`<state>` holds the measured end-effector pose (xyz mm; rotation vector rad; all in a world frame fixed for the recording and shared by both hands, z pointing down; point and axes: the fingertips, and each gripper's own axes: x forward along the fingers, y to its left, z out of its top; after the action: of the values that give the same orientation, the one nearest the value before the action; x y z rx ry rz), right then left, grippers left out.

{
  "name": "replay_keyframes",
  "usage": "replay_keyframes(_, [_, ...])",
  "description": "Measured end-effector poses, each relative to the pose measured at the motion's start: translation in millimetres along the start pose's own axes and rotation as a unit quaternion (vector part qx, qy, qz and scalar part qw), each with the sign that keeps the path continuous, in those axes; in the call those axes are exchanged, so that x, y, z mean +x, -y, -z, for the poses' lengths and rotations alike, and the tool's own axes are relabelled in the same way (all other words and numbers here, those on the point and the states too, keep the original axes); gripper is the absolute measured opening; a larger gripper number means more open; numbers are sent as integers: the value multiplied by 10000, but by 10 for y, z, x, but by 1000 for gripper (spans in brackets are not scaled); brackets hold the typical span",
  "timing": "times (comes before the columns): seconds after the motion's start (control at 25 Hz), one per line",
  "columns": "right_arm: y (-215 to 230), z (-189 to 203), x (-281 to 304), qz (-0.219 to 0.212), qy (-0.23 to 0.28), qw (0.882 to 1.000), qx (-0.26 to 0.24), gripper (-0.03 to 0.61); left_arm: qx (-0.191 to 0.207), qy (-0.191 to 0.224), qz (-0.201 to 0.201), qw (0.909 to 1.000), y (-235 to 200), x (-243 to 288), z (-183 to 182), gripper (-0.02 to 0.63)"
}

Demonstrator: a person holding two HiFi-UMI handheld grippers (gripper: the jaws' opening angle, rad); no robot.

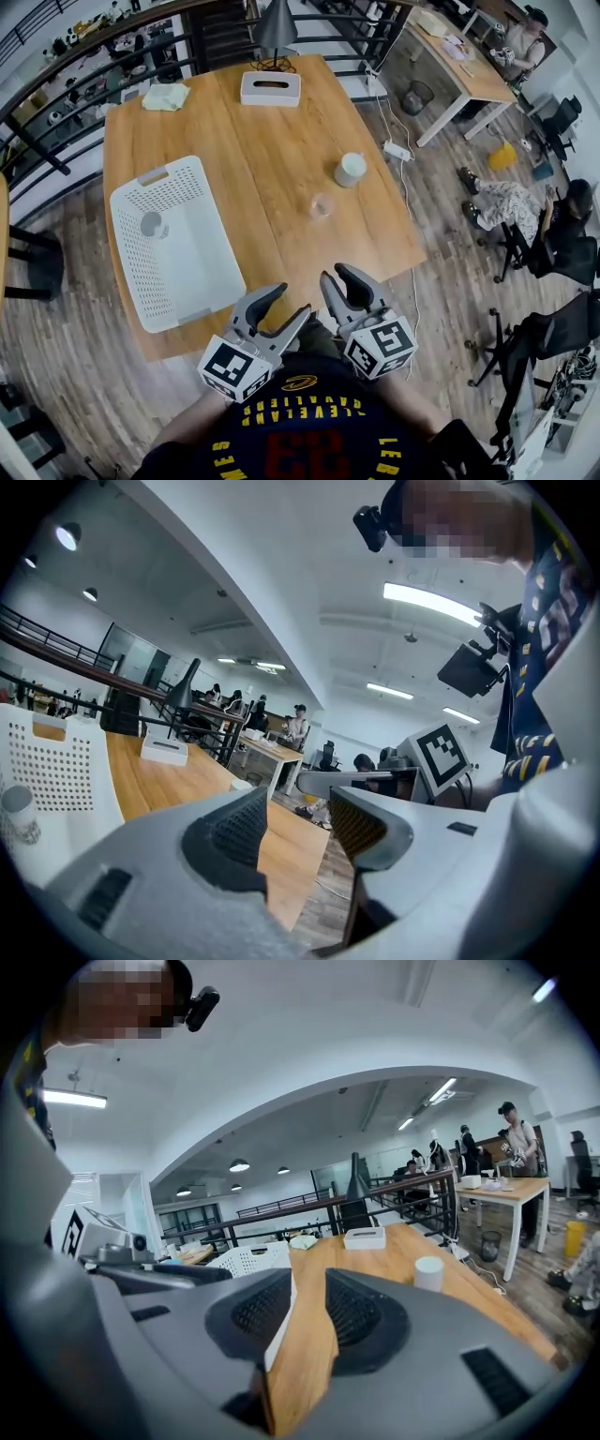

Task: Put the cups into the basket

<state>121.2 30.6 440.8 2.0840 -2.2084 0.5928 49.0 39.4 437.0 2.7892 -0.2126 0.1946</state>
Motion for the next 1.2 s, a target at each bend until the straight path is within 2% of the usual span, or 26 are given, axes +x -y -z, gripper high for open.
replay_keyframes(0.28, [661, 35, 420, -142, -296, 9995, -13, 138, 114, -303, -252, 9992, -192, 491, 52, 199])
replay_keyframes(0.44, [1106, 138, 687, -492, -621, 9955, -524, 154, 165, -551, -508, 9970, -423, 989, 195, 206])
replay_keyframes(0.6, [1552, 459, 968, -906, -1221, 9820, -1123, 250, 153, -839, -875, 9925, -778, 1430, 464, 206])
replay_keyframes(0.68, [1694, 675, 1103, -1214, -1588, 9684, -1492, 262, 281, -998, -1099, 9885, -976, 1585, 615, 206])
replay_keyframes(0.76, [1778, 877, 1237, -1556, -1916, 9496, -1930, 265, 443, -1244, -1264, 9832, -1161, 1732, 792, 206])
replay_keyframes(0.88, [1830, 1228, 1407, -2081, -2362, 9139, -2562, 265, 583, -1735, -1374, 9735, -1376, 1885, 1128, 207])
replay_keyframes(1.0, [1905, 1445, 1563, -2352, -2594, 8793, -3228, 265, 640, -2092, -1352, 9664, -1528, 1993, 1410, 207])
replay_keyframes(1.08, [1952, 1508, 1659, -2464, -2660, 8665, -3430, 265, 762, -2319, -1313, 9608, -1628, 2076, 1549, 207])
replay_keyframes(1.2, [1964, 1554, 1789, -2620, -2687, 8574, -3523, 265, 891, -2647, -1222, 9524, -1749, 2174, 1748, 207])
